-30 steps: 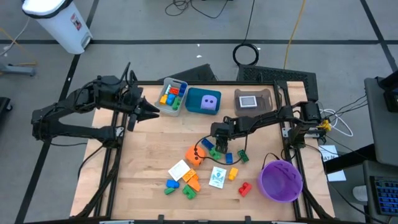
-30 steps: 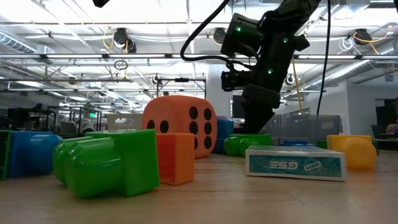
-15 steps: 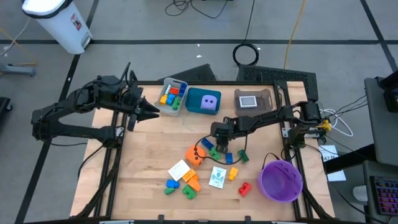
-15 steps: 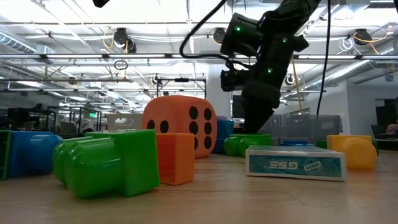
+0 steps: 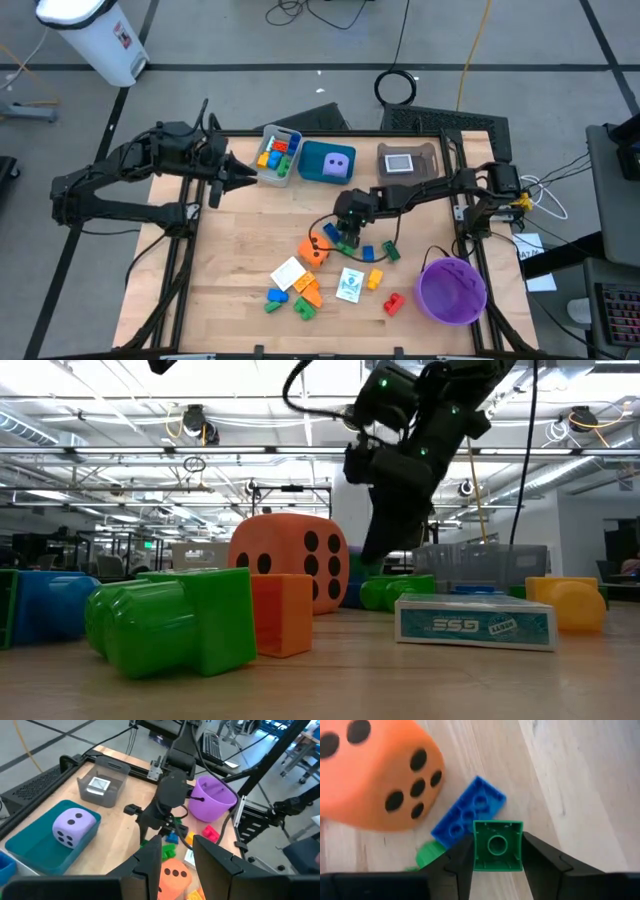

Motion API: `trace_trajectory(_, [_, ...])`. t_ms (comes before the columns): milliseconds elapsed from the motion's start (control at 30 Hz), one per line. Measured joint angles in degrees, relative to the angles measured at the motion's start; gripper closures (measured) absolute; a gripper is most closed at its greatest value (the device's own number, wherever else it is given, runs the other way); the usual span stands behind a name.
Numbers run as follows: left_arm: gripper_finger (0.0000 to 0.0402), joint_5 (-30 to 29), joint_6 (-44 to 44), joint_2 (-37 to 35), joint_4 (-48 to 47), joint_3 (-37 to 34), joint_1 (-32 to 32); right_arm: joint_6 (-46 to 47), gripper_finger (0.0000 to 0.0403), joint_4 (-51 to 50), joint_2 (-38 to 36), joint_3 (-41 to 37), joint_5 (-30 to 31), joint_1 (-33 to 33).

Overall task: Pick & Place Toys
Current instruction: Put the green game piece into the gray bin

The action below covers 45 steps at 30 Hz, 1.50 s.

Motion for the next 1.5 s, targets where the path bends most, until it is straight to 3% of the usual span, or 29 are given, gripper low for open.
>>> trace_trajectory(167, [0.0284, -0.8, -0.1, 0.9, 1.4, 0.0, 0.0, 1.4, 0.027, 6.3, -3.6, 0.0, -0.3, -0.5])
trace_trajectory(367, [0.0284, -3.7, -2.7, 5.7, 5.0, 0.0, 0.0, 2.0, 0.027, 24.5, -9.3, -0.1, -1.6, -1.7])
trace_trajectory(533, [0.0283, -0.3, -3.1, 13.3, 8.4, 0.0, 0.0, -0.9, 0.027, 34.4, -12.6, 0.1, -1.3, -1.8])
trace_trajectory(667, [0.0283, 3.0, -4.3, 19.3, 12.8, 0.0, 0.0, -3.8, 0.027, 31.2, -14.5, 0.2, 2.3, -1.6])
trace_trajectory(933, [0.0277, 3.3, -6.7, 25.3, 21.6, 0.0, 2.9, -6.1, 0.027, 21.5, -17.6, 0.2, 7.8, -1.6])
trace_trajectory(1100, [0.0231, 3.3, -12.5, 25.9, 21.6, 0.0, 6.6, -8.3, 0.027, 21.2, -19.0, 0.2, 8.2, -1.6])
trace_trajectory(1300, [0.0161, 3.3, -21.7, 25.9, 21.8, 0.0, 10.4, -14.4, 0.027, 20.9, -20.3, 0.2, 14.9, -1.6])
trace_trajectory(1500, [0.0119, 4.1, -25.6, 27.4, 26.5, 0.0, 9.5, -15.1, 0.027, 20.2, -20.6, 0.2, 15.5, -2.0])
